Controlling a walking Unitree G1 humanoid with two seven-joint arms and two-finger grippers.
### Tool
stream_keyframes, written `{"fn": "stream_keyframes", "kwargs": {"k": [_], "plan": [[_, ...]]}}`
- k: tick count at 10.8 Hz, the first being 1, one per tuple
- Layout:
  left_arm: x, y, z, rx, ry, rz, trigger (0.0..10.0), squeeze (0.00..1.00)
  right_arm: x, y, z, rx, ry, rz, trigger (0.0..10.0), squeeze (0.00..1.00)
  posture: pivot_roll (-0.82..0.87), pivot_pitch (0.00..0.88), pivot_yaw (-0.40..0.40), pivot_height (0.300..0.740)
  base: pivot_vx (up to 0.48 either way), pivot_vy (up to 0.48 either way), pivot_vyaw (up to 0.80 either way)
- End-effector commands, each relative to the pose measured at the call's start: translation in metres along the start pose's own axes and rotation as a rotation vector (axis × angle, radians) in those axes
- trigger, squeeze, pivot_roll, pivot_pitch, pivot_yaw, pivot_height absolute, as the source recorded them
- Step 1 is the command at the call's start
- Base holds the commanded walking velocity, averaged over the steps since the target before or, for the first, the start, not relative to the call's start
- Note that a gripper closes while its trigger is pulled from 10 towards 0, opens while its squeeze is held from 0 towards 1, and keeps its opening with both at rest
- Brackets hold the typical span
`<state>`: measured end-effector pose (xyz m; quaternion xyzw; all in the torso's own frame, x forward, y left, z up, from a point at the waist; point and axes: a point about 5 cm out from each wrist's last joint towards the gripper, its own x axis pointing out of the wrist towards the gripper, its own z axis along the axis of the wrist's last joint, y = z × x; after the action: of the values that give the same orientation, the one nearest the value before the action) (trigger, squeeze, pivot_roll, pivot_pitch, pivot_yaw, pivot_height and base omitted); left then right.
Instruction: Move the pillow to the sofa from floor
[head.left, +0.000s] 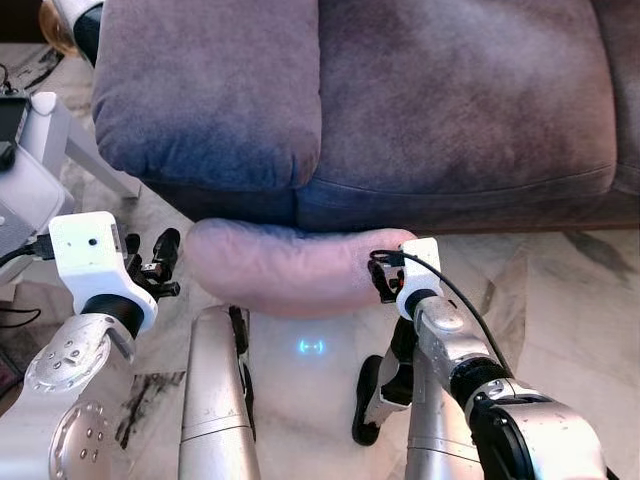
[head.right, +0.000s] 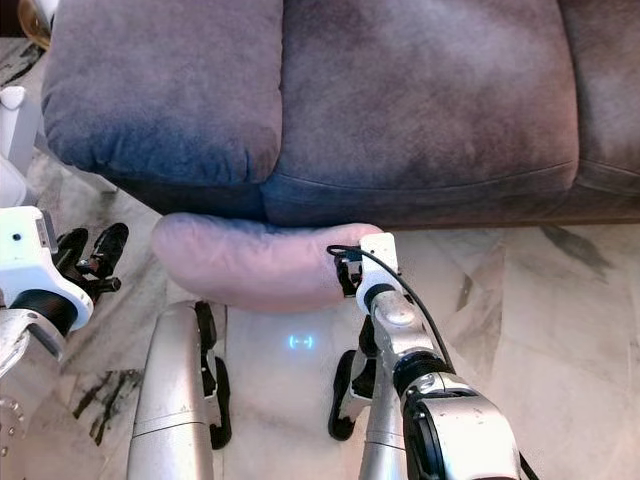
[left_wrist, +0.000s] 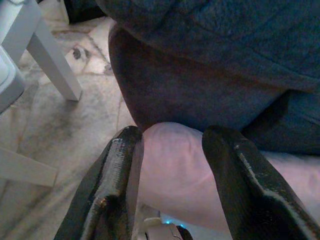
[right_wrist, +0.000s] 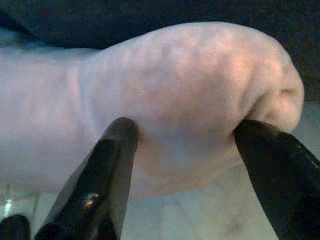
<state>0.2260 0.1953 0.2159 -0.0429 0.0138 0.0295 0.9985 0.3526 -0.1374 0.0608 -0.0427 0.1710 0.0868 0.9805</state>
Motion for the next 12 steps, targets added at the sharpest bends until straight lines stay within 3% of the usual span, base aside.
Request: {"fn": "stream_keyframes", "kwargs": {"k": [1, 7, 9, 10, 12], "plan": [[-0.006, 0.000, -0.002, 0.004, 0.018, 0.005, 10.0, 0.00, -0.005, 0.001, -0.020, -0.018, 0.062, 0.001, 0.0, 0.00, 0.29, 0.502, -0.005, 0.526, 0.000, 0.000, 0.00], [-0.003, -0.004, -0.003, -0.005, 0.020, -0.010, 10.0, 0.00, -0.006, 0.000, -0.022, -0.042, 0.067, -0.011, 0.0, 0.00, 0.28, 0.477, -0.010, 0.526, 0.000, 0.000, 0.00], [0.005, -0.004, -0.005, -0.013, 0.007, -0.004, 10.0, 0.00, -0.004, 0.001, -0.014, -0.030, 0.037, -0.013, 0.0, 0.00, 0.27, 0.444, -0.022, 0.526, 0.000, 0.000, 0.00], [0.012, -0.004, -0.005, -0.018, -0.010, 0.002, 10.0, 0.00, -0.001, -0.001, -0.003, 0.006, -0.001, -0.036, 9.9, 0.00, 0.26, 0.419, -0.029, 0.526, 0.000, 0.000, 0.00], [0.029, -0.007, -0.004, -0.031, -0.050, -0.003, 10.0, 0.00, 0.002, -0.008, 0.018, 0.044, -0.091, -0.059, 10.0, 0.00, 0.24, 0.340, -0.048, 0.526, 0.000, 0.000, 0.00]]}}
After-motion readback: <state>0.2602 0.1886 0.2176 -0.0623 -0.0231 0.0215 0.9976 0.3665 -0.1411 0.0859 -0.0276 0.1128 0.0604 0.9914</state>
